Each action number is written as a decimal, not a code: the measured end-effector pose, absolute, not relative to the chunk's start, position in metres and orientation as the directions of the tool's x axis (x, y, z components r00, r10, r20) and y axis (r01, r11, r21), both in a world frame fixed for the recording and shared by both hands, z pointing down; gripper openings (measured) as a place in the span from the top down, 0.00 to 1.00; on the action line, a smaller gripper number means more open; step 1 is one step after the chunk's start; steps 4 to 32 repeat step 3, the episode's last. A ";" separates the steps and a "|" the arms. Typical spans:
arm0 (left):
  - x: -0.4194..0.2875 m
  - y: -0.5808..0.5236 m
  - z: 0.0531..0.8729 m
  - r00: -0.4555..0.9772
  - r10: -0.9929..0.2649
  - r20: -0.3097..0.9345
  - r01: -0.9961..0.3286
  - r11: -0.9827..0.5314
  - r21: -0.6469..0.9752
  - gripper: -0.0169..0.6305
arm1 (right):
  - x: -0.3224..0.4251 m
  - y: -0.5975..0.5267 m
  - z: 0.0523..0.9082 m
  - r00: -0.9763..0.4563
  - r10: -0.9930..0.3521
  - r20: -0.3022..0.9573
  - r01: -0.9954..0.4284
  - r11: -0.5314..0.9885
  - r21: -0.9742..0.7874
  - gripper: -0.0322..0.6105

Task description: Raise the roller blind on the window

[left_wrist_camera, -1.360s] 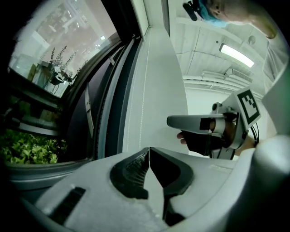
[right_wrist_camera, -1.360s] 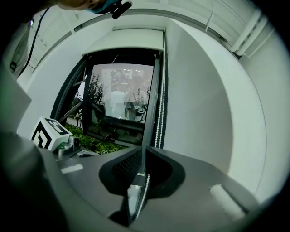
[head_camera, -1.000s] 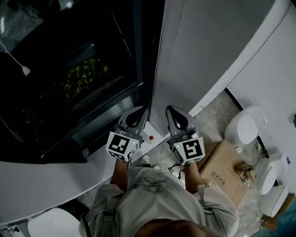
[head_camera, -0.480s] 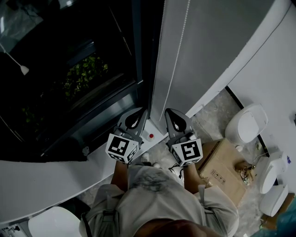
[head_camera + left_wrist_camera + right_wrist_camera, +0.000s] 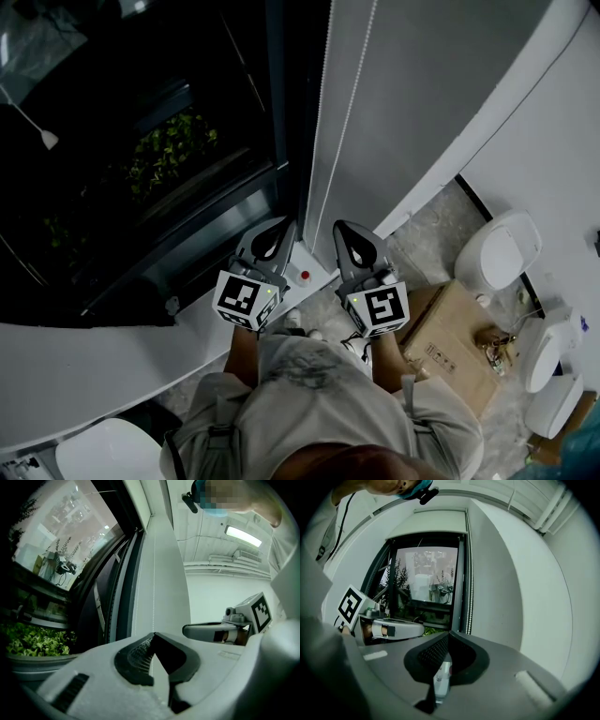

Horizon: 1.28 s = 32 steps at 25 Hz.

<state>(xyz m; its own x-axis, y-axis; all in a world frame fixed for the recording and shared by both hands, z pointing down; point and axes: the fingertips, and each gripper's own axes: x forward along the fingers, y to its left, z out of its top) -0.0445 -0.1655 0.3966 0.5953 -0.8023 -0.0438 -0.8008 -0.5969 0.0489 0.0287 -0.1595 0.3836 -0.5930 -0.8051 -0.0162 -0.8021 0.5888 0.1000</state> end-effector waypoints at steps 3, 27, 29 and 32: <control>-0.045 -0.166 0.394 0.593 -0.804 -0.047 -0.803 -0.595 0.045 0.97 | 0.031 -0.159 0.387 -0.583 -0.812 0.022 -0.807 0.583 0.093 0.94; -0.045 -0.166 0.394 0.593 -0.804 -0.047 -0.803 -0.595 0.045 0.97 | 0.031 -0.159 0.387 -0.583 -0.812 0.022 -0.807 0.583 0.093 0.94; -0.045 -0.166 0.394 0.593 -0.804 -0.047 -0.803 -0.595 0.045 0.97 | 0.031 -0.159 0.387 -0.583 -0.812 0.022 -0.807 0.583 0.093 0.94; -0.045 -0.166 0.394 0.593 -0.804 -0.047 -0.803 -0.595 0.045 0.97 | 0.031 -0.159 0.387 -0.583 -0.812 0.022 -0.807 0.583 0.093 0.94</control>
